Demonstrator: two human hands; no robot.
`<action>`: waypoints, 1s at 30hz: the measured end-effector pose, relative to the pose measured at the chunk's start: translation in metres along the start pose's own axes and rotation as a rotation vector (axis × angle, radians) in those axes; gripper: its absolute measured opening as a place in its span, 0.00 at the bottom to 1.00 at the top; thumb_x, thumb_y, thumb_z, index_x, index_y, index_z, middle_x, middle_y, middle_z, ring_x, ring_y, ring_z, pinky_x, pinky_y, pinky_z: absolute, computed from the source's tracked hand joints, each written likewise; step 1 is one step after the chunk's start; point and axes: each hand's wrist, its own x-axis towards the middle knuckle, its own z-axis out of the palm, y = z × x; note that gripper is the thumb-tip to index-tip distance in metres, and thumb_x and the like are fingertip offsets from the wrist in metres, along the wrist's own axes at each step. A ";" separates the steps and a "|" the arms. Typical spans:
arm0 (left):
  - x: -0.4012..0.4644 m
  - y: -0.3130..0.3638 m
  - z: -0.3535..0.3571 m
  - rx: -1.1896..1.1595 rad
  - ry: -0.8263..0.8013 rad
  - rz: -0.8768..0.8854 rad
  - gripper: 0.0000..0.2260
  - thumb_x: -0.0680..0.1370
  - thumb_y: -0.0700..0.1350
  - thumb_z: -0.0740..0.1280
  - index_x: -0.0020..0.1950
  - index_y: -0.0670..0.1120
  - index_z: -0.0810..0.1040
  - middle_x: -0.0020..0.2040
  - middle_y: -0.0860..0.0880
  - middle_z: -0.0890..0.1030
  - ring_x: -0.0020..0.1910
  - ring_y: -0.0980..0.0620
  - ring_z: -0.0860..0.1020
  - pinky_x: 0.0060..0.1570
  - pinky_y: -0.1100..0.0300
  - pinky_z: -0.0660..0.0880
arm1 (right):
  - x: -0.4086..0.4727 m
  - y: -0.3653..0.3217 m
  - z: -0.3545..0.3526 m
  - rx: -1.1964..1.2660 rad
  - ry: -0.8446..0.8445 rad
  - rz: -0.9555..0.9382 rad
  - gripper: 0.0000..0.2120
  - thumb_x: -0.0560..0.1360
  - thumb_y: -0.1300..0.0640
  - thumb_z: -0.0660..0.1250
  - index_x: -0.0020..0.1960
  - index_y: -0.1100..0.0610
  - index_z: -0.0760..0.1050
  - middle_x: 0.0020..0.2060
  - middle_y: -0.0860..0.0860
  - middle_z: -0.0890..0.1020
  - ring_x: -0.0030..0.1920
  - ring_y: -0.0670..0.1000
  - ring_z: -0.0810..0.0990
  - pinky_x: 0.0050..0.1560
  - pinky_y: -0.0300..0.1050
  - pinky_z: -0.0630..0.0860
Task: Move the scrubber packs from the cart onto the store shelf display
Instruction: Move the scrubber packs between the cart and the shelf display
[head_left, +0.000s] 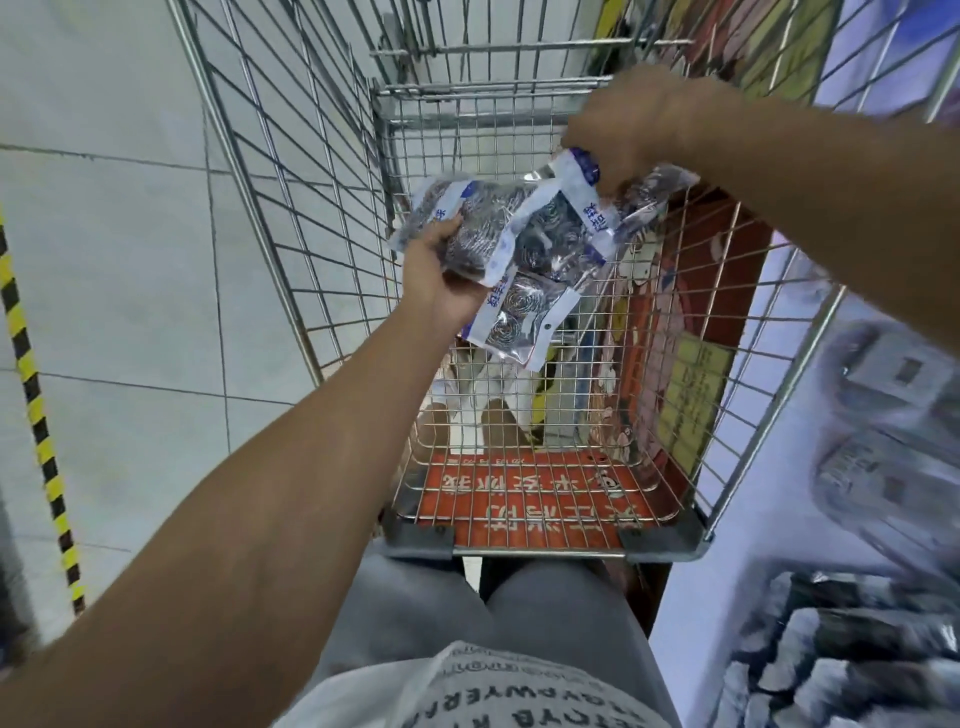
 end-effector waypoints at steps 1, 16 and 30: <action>-0.011 0.000 -0.003 0.007 -0.018 0.004 0.08 0.80 0.37 0.62 0.58 0.38 0.76 0.62 0.35 0.79 0.70 0.35 0.75 0.73 0.40 0.69 | -0.010 -0.001 -0.010 0.044 0.014 0.032 0.22 0.69 0.39 0.77 0.47 0.52 0.71 0.36 0.50 0.77 0.36 0.52 0.74 0.42 0.48 0.74; -0.210 0.030 -0.001 0.843 -0.162 0.116 0.21 0.77 0.33 0.70 0.69 0.32 0.73 0.53 0.36 0.84 0.42 0.43 0.87 0.39 0.51 0.83 | -0.252 -0.105 -0.053 1.367 0.696 0.667 0.33 0.71 0.55 0.80 0.72 0.54 0.72 0.51 0.48 0.81 0.52 0.49 0.80 0.57 0.43 0.76; -0.348 0.031 -0.038 1.270 -0.437 0.220 0.24 0.74 0.44 0.78 0.67 0.41 0.78 0.56 0.41 0.86 0.56 0.40 0.85 0.50 0.41 0.83 | -0.410 -0.392 -0.002 2.376 1.391 0.925 0.20 0.73 0.55 0.77 0.63 0.58 0.80 0.50 0.48 0.86 0.43 0.36 0.83 0.48 0.42 0.72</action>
